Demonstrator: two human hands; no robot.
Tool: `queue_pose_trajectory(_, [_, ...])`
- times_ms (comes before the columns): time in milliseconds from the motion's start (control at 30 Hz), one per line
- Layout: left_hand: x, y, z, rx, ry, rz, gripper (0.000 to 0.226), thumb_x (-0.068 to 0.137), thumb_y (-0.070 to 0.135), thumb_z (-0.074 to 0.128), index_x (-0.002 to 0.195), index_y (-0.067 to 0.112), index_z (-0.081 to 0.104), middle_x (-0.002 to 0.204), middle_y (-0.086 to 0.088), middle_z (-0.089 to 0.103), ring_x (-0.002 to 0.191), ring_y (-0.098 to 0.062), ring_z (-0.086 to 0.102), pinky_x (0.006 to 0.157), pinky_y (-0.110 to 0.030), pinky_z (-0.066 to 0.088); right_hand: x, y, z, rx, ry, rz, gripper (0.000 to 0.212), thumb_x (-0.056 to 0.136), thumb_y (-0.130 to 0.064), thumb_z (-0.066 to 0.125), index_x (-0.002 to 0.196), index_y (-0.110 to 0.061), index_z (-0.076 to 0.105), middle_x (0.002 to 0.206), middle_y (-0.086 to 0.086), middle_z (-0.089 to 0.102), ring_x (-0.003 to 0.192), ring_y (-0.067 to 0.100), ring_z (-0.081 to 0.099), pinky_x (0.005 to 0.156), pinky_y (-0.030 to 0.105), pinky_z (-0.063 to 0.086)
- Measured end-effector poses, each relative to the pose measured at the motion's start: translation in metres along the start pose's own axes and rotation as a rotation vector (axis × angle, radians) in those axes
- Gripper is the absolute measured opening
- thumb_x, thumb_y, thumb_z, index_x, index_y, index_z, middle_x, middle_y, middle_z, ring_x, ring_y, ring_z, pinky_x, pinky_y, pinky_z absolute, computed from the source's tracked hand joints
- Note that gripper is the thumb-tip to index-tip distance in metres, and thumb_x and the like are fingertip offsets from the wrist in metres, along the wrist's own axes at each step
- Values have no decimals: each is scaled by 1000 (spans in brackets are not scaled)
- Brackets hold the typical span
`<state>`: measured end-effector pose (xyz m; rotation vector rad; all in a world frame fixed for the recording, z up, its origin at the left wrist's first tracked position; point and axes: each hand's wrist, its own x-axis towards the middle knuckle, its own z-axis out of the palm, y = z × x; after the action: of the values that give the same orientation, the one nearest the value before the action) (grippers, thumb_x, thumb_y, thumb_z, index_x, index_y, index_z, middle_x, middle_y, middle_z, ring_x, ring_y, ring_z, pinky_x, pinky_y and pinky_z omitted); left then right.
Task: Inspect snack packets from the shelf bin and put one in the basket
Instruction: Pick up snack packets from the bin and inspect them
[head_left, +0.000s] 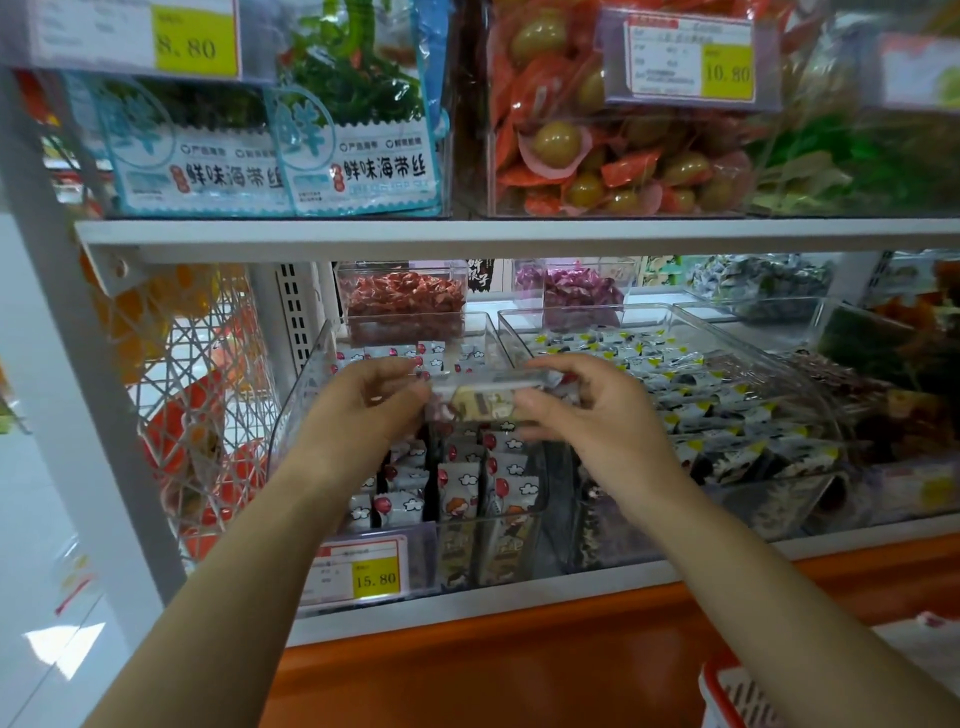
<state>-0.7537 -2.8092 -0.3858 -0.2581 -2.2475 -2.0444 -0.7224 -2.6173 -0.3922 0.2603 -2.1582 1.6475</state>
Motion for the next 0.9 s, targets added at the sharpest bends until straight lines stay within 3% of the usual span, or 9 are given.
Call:
queue_pose_trajectory(67, [9, -3, -2, 292, 120, 108, 29, 94, 15, 52, 122, 16, 54, 116, -2, 60, 95, -13, 58, 71, -19, 46, 9, 0, -4, 30, 114, -12, 20, 82, -13, 68, 96, -24, 61, 99, 3, 64, 76, 8, 69, 57, 20, 56])
queue_pose_trajectory(167, [30, -6, 6, 623, 120, 200, 38, 95, 5, 43, 132, 11, 49, 131, -10, 53, 79, -8, 53, 59, -12, 40, 29, 0, -7, 0, 239, -2, 19, 82, -15, 70, 99, -15, 62, 97, 3, 65, 71, 10, 68, 58, 32, 59])
queue_pose_trajectory(233, [47, -10, 20, 844, 0, 182, 35, 94, 7, 43, 128, 6, 51, 132, -15, 51, 96, -21, 58, 79, -27, 49, 44, 1, -7, 15, 267, 16, 24, 82, -13, 70, 102, -8, 58, 93, -3, 61, 70, 13, 68, 65, 43, 59])
queue_pose_trajectory(333, [71, -18, 38, 1232, -204, 125, 26, 96, 27, 37, 107, 7, 50, 124, -12, 49, 126, -29, 40, 107, -51, 26, 67, 5, -6, 1, 294, 10, 27, 81, -9, 71, 100, -7, 52, 88, -6, 55, 81, 25, 65, 75, 54, 55])
queue_pose_trajectory(467, [95, -36, 43, 1624, -427, 109, 57, 99, 41, 19, 145, 8, 19, 157, -7, 10, 145, -24, -1, 109, -66, 3, 90, 13, 0, -119, 265, -27, 30, 80, -12, 72, 102, -2, 55, 102, 7, 57, 100, 29, 60, 86, 50, 52])
queue_pose_trajectory(567, [100, -41, 38, 1680, -472, 93, 59, 98, 44, 15, 147, 12, 15, 158, -4, 5, 145, -21, -8, 109, -66, -2, 102, 18, 10, -243, 193, -94, 28, 81, -14, 71, 102, -1, 59, 100, 7, 58, 93, 26, 61, 83, 43, 53])
queue_pose_trajectory(700, [92, -38, 30, 1653, -503, 64, 57, 97, 48, 14, 147, 20, 20, 158, 2, 9, 145, -17, -8, 108, -65, -9, 117, 18, 26, -430, 92, -191, 21, 83, -16, 69, 99, -7, 58, 92, 0, 55, 76, 6, 50, 61, -2, 35])
queue_pose_trajectory(800, [81, -35, 24, 1682, -546, 109, 55, 98, 45, 13, 145, 20, 26, 157, 2, 15, 145, -21, -3, 108, -67, -6, 129, 14, 40, -563, -42, -234, 27, 83, -17, 68, 105, -6, 58, 97, 3, 58, 78, 7, 47, 57, 3, 34])
queue_pose_trajectory(900, [71, -32, 21, 1655, -539, 124, 51, 98, 40, 16, 140, 16, 32, 155, 1, 20, 144, -23, 4, 109, -66, 0, 136, 13, 54, -699, -166, -251, 39, 82, -18, 69, 117, -6, 56, 115, 12, 60, 99, 22, 55, 79, 25, 43])
